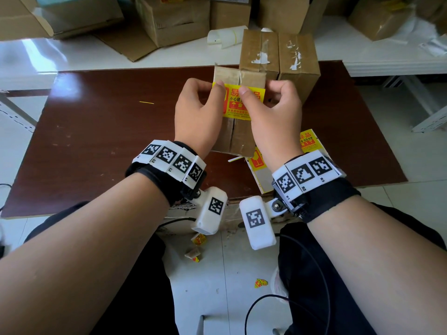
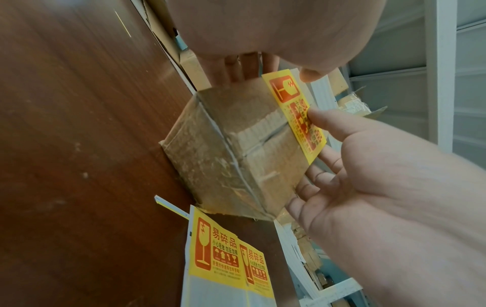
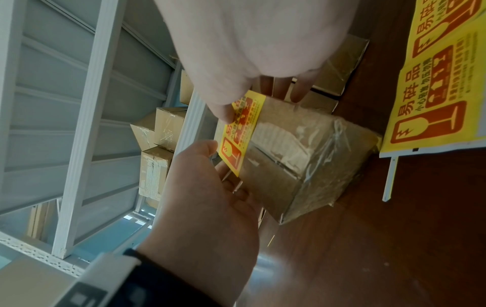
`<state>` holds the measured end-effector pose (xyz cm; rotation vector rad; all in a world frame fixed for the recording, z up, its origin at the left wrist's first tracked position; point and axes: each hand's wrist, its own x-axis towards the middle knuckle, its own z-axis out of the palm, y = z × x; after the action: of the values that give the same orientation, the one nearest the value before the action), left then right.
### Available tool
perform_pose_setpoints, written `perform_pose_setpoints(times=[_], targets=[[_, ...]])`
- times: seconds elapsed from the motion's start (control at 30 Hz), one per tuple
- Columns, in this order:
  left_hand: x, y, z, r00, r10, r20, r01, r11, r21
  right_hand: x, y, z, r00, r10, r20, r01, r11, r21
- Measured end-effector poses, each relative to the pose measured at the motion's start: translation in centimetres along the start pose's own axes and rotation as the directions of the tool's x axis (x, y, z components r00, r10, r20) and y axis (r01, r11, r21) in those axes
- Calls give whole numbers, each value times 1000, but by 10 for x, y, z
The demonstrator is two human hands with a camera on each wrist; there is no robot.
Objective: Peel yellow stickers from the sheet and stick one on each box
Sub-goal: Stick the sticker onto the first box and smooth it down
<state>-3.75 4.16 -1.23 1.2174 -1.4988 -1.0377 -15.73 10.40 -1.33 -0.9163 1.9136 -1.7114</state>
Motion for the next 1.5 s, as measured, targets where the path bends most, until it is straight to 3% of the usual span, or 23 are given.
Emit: perform_pose_setpoints(times=[0.67,1.0,1.5], targets=[[0,0,1,1000,-3,-13,3,1000,-4,-1,-3,-1,1000,3,-22,-3,1000,12],[1,-1,0,1000,-6,-21,6,1000,4,0,-3,-1,998,46,36,-47,998,38],[3,-3,0,999,-22,-41,23,1000,10,6,3,-3,1000,-15,25,14,999,30]])
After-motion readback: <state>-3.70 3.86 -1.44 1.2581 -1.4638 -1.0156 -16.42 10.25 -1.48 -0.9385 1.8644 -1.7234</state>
